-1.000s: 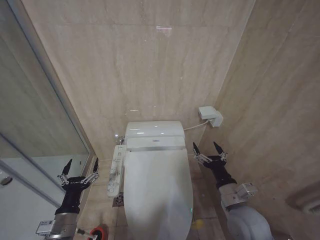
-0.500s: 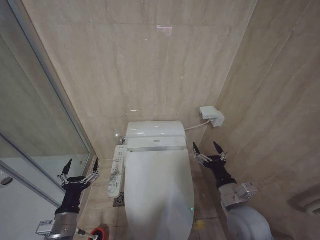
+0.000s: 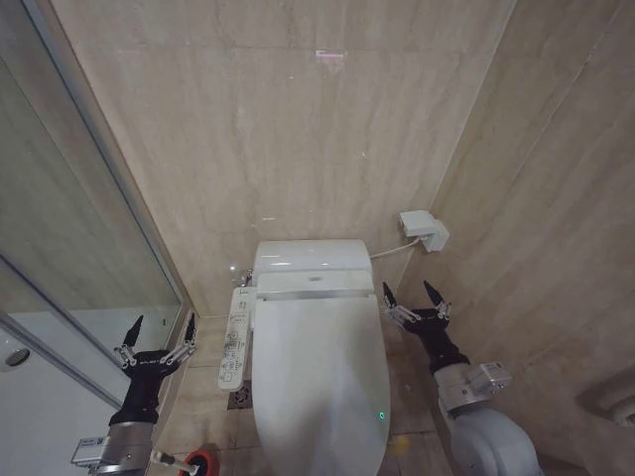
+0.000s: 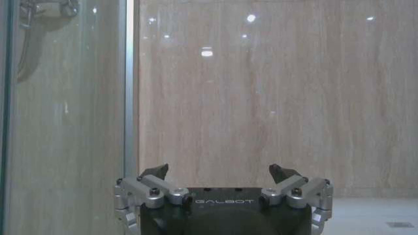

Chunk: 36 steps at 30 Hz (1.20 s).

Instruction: Open the toilet lid, clean the toilet bowl with a toilet brush, close the toilet lid, and flush.

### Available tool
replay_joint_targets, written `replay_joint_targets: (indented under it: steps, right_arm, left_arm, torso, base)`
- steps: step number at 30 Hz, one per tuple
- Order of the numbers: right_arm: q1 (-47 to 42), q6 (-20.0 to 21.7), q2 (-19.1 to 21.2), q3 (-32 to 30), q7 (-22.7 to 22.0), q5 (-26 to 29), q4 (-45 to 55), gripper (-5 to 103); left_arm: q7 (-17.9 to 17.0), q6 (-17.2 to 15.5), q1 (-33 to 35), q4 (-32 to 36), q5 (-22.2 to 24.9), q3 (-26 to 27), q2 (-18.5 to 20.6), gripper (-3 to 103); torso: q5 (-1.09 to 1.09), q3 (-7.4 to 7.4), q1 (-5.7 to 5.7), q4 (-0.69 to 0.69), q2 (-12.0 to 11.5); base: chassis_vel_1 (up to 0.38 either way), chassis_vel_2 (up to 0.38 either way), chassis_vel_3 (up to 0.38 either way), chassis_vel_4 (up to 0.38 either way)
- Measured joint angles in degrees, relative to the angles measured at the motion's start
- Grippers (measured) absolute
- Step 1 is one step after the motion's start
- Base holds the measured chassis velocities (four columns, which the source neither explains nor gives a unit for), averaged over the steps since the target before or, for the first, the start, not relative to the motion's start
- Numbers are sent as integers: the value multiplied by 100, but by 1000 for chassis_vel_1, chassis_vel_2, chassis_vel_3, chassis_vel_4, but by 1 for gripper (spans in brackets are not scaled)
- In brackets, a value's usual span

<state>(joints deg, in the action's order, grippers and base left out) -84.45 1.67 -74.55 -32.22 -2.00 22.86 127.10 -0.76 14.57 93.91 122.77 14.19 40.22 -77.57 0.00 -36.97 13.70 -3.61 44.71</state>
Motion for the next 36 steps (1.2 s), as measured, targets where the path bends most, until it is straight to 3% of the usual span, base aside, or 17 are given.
replay_joint_targets:
  steps: [16, 20, 24, 36]
  right_arm:
    - [-2, 0, 0, 0, -2, 0, 0, 100]
    - [-1, 0, 0, 0, 0, 0, 0, 100]
    - [-3, 0, 0, -1, -1, 0, 0, 100]
    - [0, 0, 0, -1, -1, 0, 0, 100]
  left_arm:
    - [0, 0, -1, 1, 0, 0, 0, 100]
    - [0, 0, 0, 1, 0, 0, 0, 100]
    - [0, 0, 2, 1, 0, 0, 0, 100]
    - [0, 0, -2, 1, 0, 0, 0, 100]
  torso:
    - [2, 1, 0, -2, 0]
    - [2, 0, 0, 3, 0]
    - [-1, 3, -6, -2, 3]
    - [0, -1, 3, -1, -1]
  base:
    - [108, -110, -113, 111]
    - [230, -226, -227, 238]
    - [158, -141, -164, 147]
    - [-30, 43, 34, -46]
